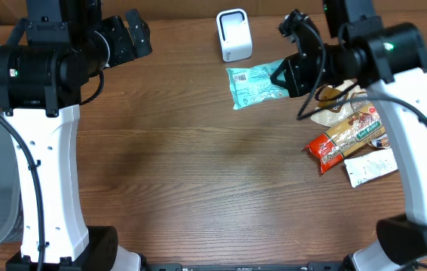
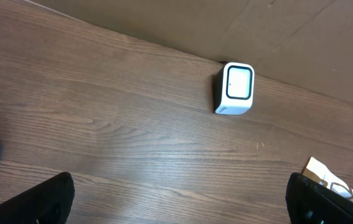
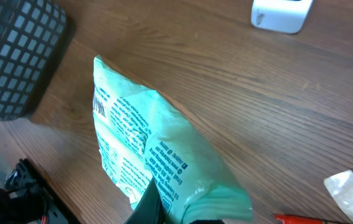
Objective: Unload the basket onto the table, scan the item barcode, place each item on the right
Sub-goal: 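Lift the teal wipes pouch and hold it before the white scanner, then carry the wipes pouch to the right-side pile and release it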
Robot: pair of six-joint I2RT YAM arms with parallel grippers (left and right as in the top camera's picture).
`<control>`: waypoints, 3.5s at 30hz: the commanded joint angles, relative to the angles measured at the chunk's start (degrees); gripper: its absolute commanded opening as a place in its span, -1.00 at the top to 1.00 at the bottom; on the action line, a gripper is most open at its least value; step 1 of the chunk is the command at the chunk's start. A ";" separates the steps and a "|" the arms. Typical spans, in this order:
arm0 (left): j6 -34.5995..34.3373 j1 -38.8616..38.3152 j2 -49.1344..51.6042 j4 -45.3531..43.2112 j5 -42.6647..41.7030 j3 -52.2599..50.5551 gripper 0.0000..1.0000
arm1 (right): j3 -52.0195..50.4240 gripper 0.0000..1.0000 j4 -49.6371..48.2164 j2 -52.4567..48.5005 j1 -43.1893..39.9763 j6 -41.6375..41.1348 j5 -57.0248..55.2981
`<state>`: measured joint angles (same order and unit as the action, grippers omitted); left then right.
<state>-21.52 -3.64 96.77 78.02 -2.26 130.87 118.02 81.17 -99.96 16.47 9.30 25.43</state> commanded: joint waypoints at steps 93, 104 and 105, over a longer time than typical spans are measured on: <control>-0.79 0.15 0.35 -0.20 0.59 0.37 -0.99 | -0.31 0.93 -67.65 -23.17 14.34 47.63 -67.45; -0.79 0.15 0.35 -0.20 0.59 0.37 -0.99 | -0.31 0.93 -22.45 -1.33 9.14 -6.73 -65.44; -0.79 0.15 0.35 -0.20 0.59 0.37 -0.98 | -0.31 0.92 -16.81 -0.68 7.19 -13.60 -63.08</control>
<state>-21.52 -3.64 96.77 78.02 -2.13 130.87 117.62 55.79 -102.41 28.60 23.42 -40.53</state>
